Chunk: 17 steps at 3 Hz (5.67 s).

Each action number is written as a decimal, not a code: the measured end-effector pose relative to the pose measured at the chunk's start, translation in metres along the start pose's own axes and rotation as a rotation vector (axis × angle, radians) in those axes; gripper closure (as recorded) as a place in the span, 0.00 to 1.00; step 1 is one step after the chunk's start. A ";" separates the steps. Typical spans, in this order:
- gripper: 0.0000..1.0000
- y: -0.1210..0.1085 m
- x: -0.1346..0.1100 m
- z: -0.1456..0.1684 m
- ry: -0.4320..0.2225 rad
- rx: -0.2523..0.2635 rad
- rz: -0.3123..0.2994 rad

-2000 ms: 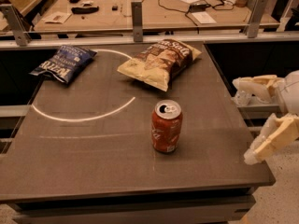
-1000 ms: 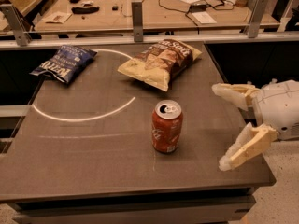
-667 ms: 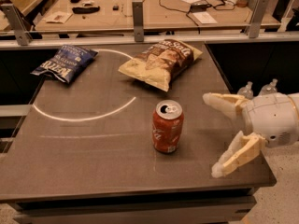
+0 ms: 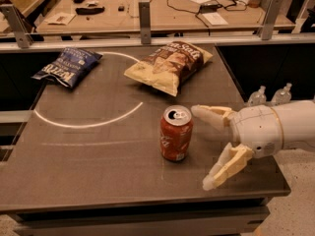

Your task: Knock coke can over

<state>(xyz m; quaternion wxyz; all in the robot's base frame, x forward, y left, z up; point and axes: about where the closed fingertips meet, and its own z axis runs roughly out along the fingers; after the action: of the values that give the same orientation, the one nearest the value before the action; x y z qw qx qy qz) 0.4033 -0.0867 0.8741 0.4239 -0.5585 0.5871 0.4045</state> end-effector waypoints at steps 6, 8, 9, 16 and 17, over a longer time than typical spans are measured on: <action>0.64 -0.044 -0.001 0.057 -0.149 -0.073 0.026; 1.00 -0.051 -0.012 0.043 -0.151 -0.047 -0.009; 1.00 -0.051 -0.027 0.031 -0.132 -0.040 -0.073; 1.00 -0.035 -0.063 0.019 0.244 -0.137 -0.992; 1.00 -0.035 -0.060 0.007 0.357 -0.087 -1.174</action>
Offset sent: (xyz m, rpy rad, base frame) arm 0.0427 0.0299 -0.0263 0.0703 -0.0008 0.0132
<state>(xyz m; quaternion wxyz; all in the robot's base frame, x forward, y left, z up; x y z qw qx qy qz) 0.4398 -0.0632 0.9286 0.4480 -0.8645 0.2263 0.0273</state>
